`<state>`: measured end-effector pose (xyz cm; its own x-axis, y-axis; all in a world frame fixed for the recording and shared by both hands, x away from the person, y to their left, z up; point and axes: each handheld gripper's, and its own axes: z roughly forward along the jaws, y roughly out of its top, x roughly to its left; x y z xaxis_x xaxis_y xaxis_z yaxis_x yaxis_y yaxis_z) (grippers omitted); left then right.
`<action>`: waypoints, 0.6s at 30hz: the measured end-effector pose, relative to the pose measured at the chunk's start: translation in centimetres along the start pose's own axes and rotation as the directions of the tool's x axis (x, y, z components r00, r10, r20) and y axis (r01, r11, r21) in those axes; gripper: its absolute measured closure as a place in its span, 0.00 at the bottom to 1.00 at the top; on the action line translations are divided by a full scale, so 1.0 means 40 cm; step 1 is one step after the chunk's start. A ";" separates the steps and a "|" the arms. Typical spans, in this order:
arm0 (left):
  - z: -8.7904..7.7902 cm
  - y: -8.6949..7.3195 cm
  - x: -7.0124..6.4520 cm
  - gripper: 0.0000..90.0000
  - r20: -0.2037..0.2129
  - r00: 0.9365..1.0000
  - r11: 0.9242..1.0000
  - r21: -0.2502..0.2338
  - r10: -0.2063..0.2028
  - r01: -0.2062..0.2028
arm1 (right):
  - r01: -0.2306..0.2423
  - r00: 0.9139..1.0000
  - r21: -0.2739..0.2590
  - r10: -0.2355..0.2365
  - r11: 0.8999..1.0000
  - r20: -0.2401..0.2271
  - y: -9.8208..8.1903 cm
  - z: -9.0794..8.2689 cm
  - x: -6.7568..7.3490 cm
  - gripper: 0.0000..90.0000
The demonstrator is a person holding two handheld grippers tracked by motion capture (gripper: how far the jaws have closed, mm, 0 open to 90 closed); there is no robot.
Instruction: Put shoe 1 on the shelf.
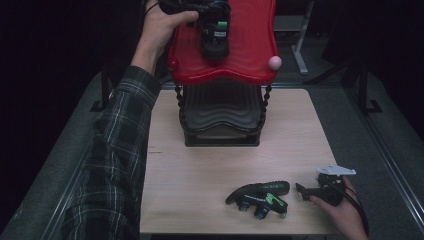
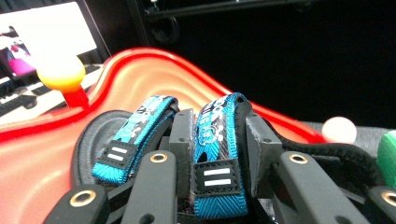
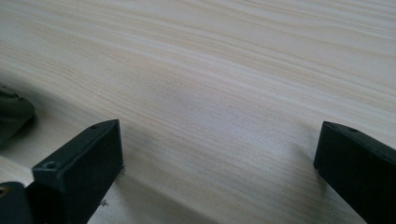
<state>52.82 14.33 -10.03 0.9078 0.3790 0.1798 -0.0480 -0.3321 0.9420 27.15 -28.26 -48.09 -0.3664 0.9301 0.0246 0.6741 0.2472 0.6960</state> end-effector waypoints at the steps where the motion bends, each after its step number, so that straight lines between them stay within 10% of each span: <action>1: 0.001 -0.009 -0.001 0.75 0.009 1.000 1.000 -0.011 0.001 -0.001 | 0.000 1.000 0.000 0.000 1.000 0.000 0.000 0.000 0.000 0.01; 13: 0.003 -0.038 -0.011 0.74 0.043 0.999 1.000 -0.011 0.009 -0.008 | 0.001 1.000 0.000 -0.001 1.000 0.000 0.000 0.000 0.000 0.01; 18: -0.013 -0.036 -0.013 0.46 0.037 0.999 0.998 -0.045 -0.038 0.040 | 0.001 1.000 0.000 -0.001 1.000 0.000 0.000 0.000 0.000 0.01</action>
<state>52.21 15.08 -11.33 0.9236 0.3594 0.1335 -0.0308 -0.2774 0.9603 27.14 -28.25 -48.09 -0.3672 0.9299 0.0240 0.6740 0.2481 0.6958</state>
